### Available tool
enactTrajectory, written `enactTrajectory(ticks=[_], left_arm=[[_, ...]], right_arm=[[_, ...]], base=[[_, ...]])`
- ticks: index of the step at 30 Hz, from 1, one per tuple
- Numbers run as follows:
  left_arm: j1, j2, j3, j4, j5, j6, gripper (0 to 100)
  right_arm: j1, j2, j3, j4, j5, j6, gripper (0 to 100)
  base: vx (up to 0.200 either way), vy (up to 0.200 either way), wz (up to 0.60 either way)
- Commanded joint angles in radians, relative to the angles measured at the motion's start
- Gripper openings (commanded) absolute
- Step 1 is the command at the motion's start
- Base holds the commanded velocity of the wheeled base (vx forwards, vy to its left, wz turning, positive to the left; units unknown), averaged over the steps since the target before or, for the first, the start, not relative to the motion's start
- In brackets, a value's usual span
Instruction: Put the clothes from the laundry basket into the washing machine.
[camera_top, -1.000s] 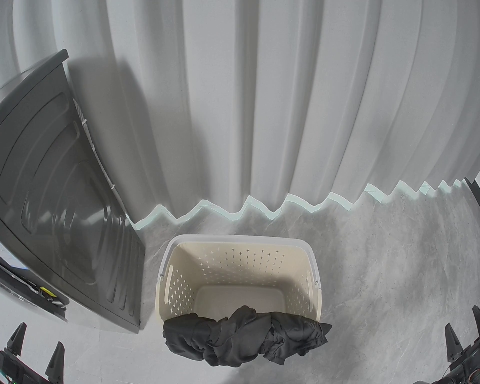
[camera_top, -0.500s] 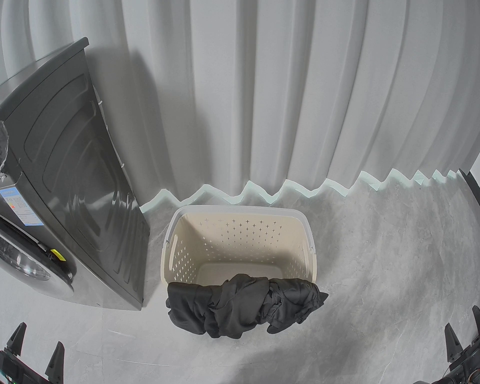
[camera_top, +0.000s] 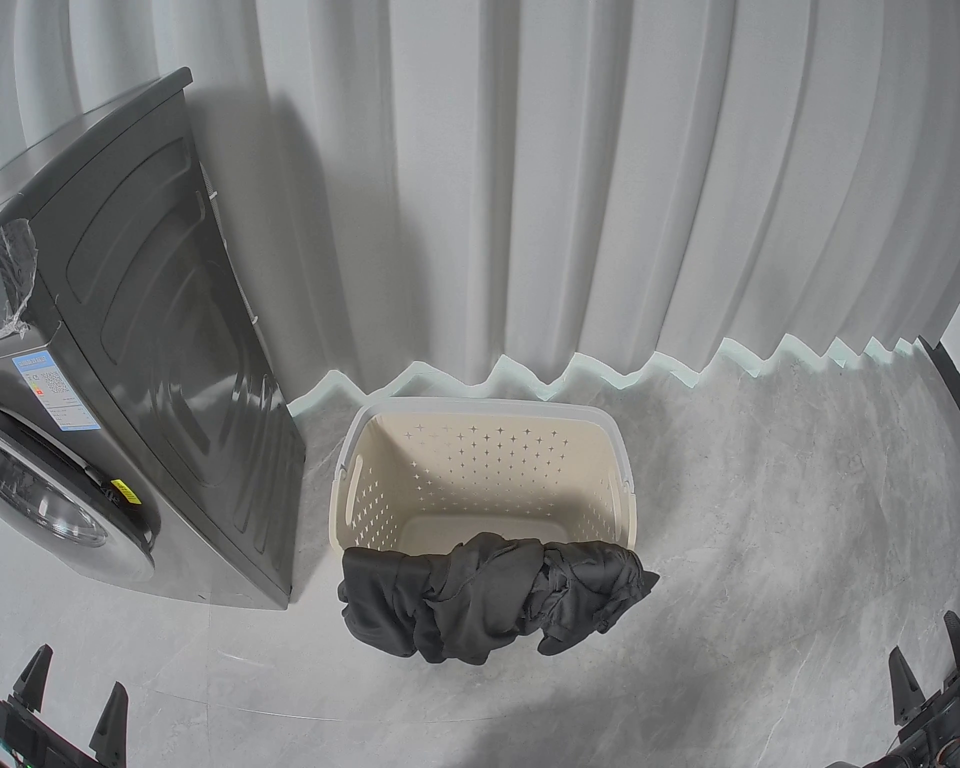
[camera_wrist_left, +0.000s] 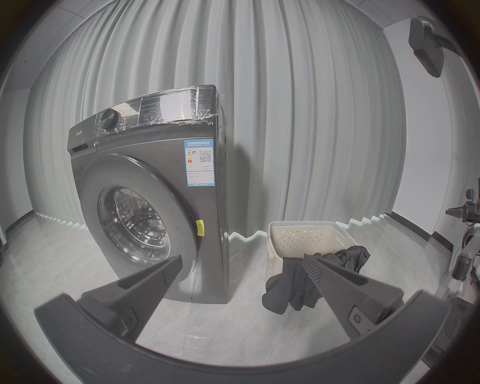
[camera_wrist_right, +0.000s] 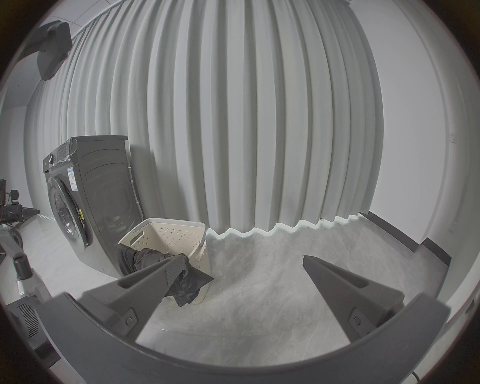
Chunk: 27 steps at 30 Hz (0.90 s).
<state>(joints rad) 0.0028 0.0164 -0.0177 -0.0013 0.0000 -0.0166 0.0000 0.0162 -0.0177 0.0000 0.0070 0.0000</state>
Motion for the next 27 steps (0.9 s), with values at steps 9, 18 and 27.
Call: enactTrajectory(ticks=[9,18,27], left_arm=[[0.000,-0.016,0.016,0.000,0.000,0.000,100],[0.000,-0.016,0.016,0.000,0.000,0.000,100],[0.000,-0.016,0.016,0.000,0.000,0.000,100]], right_arm=[[0.000,-0.016,0.018,0.000,0.001,0.002,100],[0.000,-0.016,0.018,0.000,0.001,0.000,100],[0.000,-0.016,0.018,0.002,0.001,0.000,100]], base=[[0.000,0.200,0.00],[0.000,0.200,0.00],[0.000,0.200,0.00]])
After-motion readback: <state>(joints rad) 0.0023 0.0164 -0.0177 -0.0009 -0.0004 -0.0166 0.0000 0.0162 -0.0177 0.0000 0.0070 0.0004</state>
